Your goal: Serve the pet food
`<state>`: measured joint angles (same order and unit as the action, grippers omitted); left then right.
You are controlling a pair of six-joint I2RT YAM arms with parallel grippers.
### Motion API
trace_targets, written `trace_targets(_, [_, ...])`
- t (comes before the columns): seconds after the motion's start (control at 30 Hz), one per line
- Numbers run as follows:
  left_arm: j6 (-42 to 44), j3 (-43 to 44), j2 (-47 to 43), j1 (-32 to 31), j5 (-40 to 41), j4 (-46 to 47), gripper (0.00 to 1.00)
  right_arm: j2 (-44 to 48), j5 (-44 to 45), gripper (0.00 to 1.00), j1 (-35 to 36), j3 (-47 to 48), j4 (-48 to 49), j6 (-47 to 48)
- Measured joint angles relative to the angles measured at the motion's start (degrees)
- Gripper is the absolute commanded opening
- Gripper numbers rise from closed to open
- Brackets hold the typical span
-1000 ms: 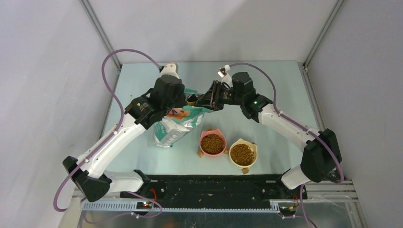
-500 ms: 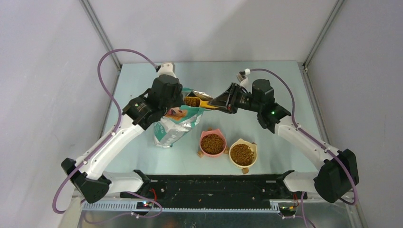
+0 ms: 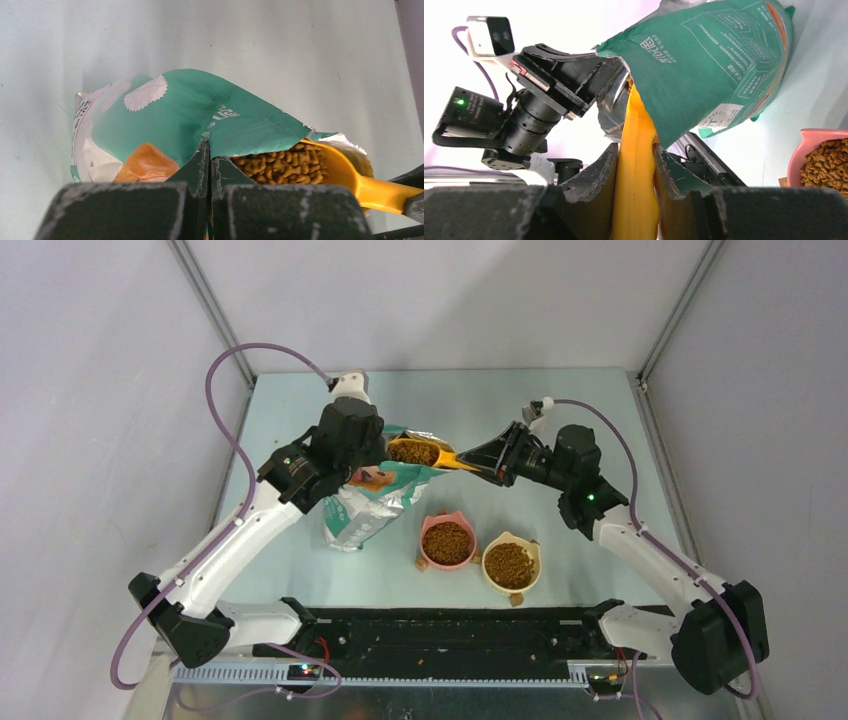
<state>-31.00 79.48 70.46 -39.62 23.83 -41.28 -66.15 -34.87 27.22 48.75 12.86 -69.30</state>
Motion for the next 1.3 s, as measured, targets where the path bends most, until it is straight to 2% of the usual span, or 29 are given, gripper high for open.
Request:
trace_targets(0.63, [0.04, 0.00, 0.00, 0.15, -0.15, -0.04, 0.00, 10.73, 0.50, 0.00, -4.87, -8.04, 4.66, -5.79])
trace_targets(1.0, [0.07, 0.00, 0.00, 0.15, -0.22, -0.07, 0.00, 8.90, 0.68, 0.00, -4.57, -11.39, 12.90, -10.45])
trace_targets(1.2, [0.07, 0.00, 0.00, 0.17, -0.22, -0.09, 0.00, 7.56, 2.12, 0.00, -2.69, -11.43, 13.77, -10.86])
trace_targets(1.3, [0.04, 0.00, 0.00, 0.17, -0.33, -0.09, 0.00, 7.58, 3.89, 0.00, -2.01, -10.95, 10.88, -8.61])
